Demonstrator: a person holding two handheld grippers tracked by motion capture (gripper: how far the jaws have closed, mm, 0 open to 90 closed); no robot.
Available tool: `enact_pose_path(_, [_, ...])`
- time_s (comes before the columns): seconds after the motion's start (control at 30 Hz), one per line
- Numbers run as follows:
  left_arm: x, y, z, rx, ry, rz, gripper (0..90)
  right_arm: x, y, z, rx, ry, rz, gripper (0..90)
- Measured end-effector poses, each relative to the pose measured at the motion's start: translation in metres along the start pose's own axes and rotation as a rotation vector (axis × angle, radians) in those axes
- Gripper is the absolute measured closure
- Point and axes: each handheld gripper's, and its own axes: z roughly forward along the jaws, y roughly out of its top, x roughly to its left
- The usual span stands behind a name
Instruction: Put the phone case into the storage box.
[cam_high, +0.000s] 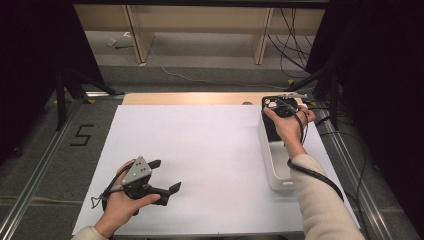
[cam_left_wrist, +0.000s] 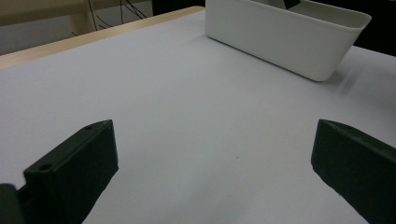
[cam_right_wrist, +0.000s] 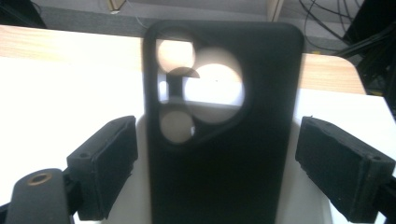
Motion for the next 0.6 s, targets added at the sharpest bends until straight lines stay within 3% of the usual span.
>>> enact_pose_path(0.6, [-0.0007, -0.0001, 0.0005, -0.001, -0.001, -0.006, 0.1, -0.0007, 0.0005, -0.0101, -0.037, 0.003, -0.011, 14.7])
